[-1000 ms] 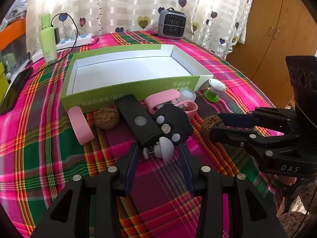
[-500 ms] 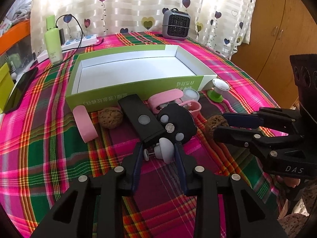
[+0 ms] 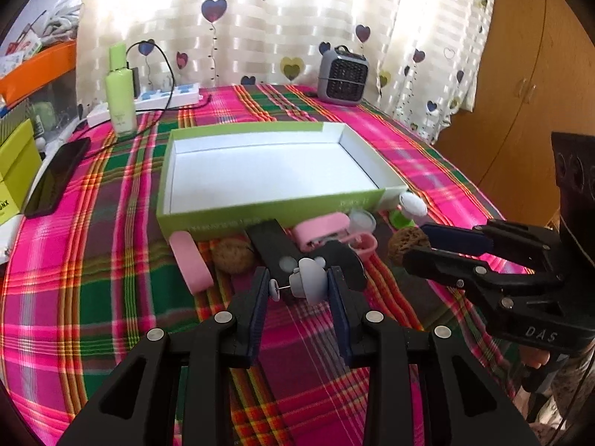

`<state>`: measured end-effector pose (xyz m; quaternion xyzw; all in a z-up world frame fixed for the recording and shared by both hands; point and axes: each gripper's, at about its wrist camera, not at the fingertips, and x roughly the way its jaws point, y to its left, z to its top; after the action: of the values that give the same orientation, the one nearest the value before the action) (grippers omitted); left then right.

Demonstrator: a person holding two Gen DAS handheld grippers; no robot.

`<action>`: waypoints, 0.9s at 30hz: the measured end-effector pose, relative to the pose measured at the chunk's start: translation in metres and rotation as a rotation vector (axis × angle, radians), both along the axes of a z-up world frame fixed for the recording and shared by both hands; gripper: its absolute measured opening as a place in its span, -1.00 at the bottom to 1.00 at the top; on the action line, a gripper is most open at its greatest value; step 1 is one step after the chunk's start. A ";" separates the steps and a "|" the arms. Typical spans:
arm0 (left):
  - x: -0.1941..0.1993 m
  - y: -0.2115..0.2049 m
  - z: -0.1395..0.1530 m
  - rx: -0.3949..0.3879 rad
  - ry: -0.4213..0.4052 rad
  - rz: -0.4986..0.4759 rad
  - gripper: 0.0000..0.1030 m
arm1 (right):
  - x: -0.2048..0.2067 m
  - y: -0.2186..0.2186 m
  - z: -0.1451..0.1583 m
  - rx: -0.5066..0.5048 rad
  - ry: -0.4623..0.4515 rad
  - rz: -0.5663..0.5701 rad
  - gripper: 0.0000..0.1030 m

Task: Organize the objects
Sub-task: 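Close the right tool on the walnut while the left tool grasps the white knob, then carry the walnut into the white tray with the right tool while the left tool drops the knob there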

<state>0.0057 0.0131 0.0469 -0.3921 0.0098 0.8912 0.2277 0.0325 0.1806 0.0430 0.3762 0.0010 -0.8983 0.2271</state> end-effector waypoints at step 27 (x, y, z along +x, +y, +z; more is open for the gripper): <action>-0.097 -0.006 0.015 0.038 -0.009 0.067 -0.42 | -0.094 -0.013 0.016 -0.023 0.013 -0.060 -0.35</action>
<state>-0.0909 0.0068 0.0617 -0.3919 -0.0215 0.8966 0.2052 -0.0616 0.1678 0.0588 0.3677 -0.0189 -0.9070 0.2044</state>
